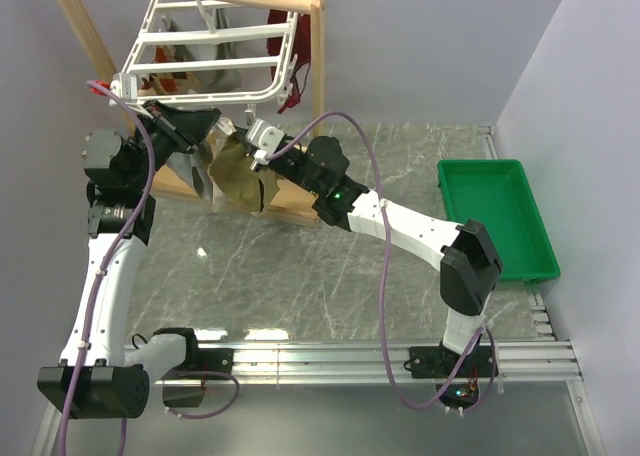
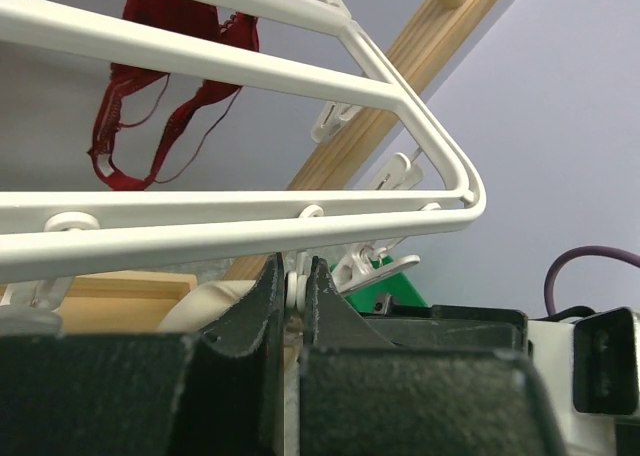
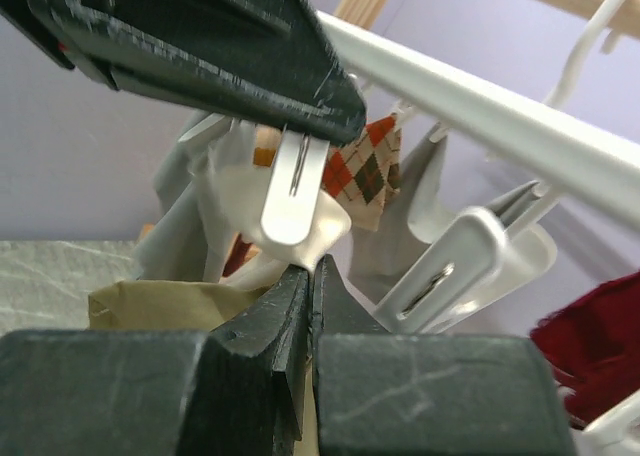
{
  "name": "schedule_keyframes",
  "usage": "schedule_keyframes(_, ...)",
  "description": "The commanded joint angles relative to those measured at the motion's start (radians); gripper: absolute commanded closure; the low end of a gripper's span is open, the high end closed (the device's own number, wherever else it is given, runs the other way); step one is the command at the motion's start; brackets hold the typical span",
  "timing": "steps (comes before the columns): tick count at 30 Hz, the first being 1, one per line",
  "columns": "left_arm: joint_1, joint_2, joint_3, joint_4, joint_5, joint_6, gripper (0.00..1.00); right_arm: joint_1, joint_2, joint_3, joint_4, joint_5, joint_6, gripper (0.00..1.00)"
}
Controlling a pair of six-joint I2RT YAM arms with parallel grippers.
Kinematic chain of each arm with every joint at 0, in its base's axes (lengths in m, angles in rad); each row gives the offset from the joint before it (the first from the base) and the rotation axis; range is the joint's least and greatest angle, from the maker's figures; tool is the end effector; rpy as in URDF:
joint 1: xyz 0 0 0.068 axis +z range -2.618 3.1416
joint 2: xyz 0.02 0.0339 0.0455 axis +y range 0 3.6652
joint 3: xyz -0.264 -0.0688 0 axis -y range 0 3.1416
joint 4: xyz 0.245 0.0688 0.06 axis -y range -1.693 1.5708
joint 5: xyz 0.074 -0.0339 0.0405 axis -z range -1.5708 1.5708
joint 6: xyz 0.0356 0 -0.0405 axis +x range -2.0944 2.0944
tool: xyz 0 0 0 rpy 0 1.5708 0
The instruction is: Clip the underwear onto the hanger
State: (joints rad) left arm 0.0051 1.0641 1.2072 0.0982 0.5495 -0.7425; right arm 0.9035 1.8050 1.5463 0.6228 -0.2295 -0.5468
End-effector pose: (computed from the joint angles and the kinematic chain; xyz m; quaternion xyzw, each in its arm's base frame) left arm 0.2272 -0.0174 0.4636 -0.0180 0.6307 -0.4291 0.6463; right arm 0.2628 0.3467 0.4043 -0.4444 0.3593 0.2091 0.7935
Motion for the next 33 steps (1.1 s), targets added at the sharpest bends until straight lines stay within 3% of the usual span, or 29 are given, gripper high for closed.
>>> schedule_keyframes(1,-0.011,-0.041,-0.018,0.006,0.046,-0.041,1.0,0.008,-0.003,0.057,0.034,0.009,0.022,1.0)
schedule_keyframes(12,-0.011,-0.039,-0.058,0.072,0.03,-0.104,0.99,0.017,-0.003,0.083,0.035,0.027,0.039,1.0)
schedule_keyframes(33,-0.011,-0.029,-0.02,0.057,0.007,-0.101,0.82,0.023,0.025,0.118,0.051,0.042,0.022,1.0)
